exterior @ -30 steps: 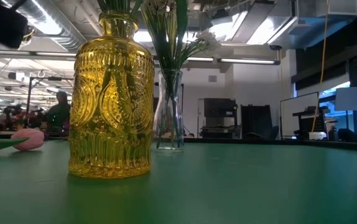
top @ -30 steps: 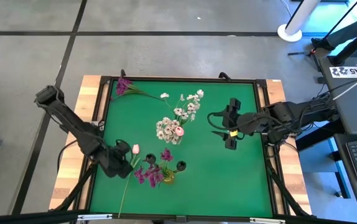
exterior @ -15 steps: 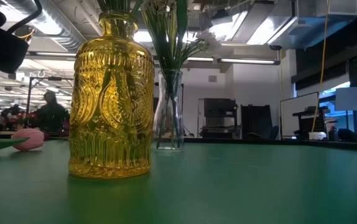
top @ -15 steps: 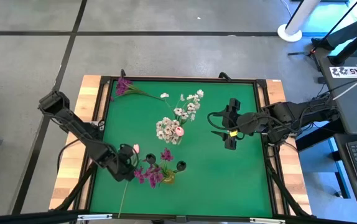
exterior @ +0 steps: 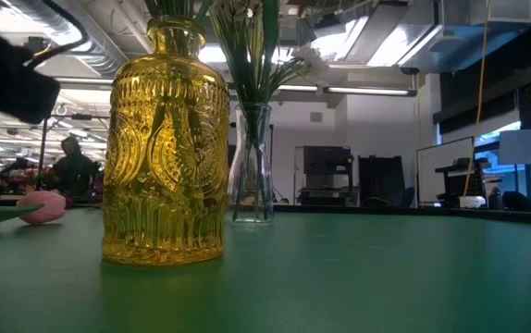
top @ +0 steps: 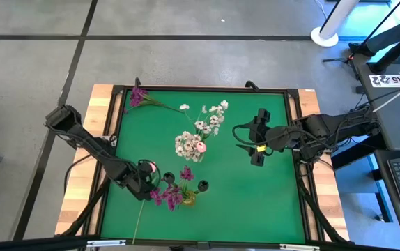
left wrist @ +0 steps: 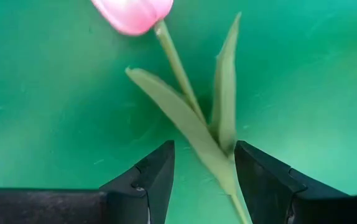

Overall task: Sort flowers into vase by color
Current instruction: Put the pink flower into the transparent vase

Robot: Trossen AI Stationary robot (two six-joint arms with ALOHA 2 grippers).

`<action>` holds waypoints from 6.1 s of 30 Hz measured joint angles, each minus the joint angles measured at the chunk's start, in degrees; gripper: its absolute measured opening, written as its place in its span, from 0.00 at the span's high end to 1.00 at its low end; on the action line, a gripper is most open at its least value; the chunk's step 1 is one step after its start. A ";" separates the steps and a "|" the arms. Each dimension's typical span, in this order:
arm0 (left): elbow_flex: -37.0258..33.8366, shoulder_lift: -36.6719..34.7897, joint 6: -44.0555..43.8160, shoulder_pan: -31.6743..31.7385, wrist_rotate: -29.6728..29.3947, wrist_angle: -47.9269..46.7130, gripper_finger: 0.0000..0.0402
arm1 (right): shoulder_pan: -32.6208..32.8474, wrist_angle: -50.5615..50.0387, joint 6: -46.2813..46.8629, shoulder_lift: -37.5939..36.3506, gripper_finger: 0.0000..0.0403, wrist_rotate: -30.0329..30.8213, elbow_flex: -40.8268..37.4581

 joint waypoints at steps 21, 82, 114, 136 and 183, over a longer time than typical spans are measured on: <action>0.00 1.42 5.69 1.82 -0.64 0.21 0.92 | 0.00 0.25 0.00 0.00 0.24 0.07 0.00; 56.81 -8.14 102.74 14.25 -28.93 14.40 1.00 | -16.39 64.84 -14.99 4.79 0.24 -37.03 -8.04; 56.74 0.96 96.49 26.97 -11.70 21.78 1.00 | -18.75 72.92 -5.53 9.46 0.43 -49.20 -8.04; 56.74 0.64 96.39 26.55 -14.96 20.73 0.92 | -18.80 70.14 -5.85 8.16 0.98 -49.10 -8.00; 18.83 -28.33 56.03 6.45 -65.10 -13.02 0.67 | -18.75 95.78 -13.70 -10.97 0.99 -29.99 -47.15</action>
